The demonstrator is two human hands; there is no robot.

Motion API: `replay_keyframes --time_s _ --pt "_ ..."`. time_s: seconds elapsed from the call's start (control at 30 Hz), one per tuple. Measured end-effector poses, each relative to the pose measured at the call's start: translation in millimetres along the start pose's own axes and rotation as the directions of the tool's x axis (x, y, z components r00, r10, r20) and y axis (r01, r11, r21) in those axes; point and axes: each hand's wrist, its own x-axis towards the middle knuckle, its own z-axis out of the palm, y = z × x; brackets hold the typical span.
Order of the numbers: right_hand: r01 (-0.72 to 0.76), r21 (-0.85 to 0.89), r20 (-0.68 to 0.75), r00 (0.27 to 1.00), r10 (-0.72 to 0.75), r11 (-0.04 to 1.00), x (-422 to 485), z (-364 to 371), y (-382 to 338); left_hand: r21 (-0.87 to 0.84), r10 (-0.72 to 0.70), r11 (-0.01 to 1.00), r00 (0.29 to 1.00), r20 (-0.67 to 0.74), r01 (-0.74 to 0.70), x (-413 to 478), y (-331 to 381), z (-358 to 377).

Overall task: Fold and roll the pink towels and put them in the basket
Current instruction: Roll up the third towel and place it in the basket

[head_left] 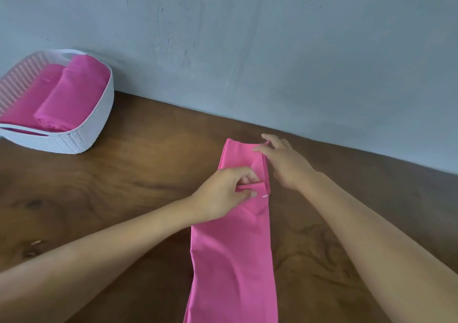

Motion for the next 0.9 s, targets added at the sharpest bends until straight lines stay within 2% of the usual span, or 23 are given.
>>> replay_keyframes --time_s 0.07,0.17,0.33,0.4,0.5,0.63,0.73,0.9 --pt "-0.028 -0.008 0.002 1.0 0.028 1.0 5 -2 2 -0.068 -0.035 0.997 0.999 0.04 0.037 1 -3 -8" --pt "-0.043 -0.014 -0.052 0.998 0.042 0.999 5 1 9 -0.074 -0.044 0.996 0.998 0.045 0.047 3 -12 -22" --pt "-0.067 0.069 -0.113 0.991 0.075 0.995 -15 3 14 0.085 -0.032 0.995 0.982 -0.188 0.049 16 -38 -43" --pt "-0.095 0.108 -0.141 0.984 0.11 0.99 -27 2 12 0.151 -0.026 0.987 0.976 -0.215 0.059 26 -47 -50" --pt "-0.135 0.185 -0.145 0.976 0.163 0.974 -44 -1 7 0.158 -0.066 0.983 0.986 -0.155 0.091 42 -49 -57" --pt "-0.179 0.232 -0.125 0.969 0.211 0.956 -66 -2 1 0.043 0.004 0.999 1.0 0.01 -0.005 54 -31 -57" --pt "-0.182 0.266 -0.138 0.965 0.224 0.947 -80 1 2 0.047 0.046 0.998 0.999 0.017 -0.047 57 -12 -51" --pt "-0.079 0.312 -0.256 0.953 0.164 0.947 -110 0 2 0.142 0.164 0.977 0.985 -0.045 -0.156 58 20 -39"
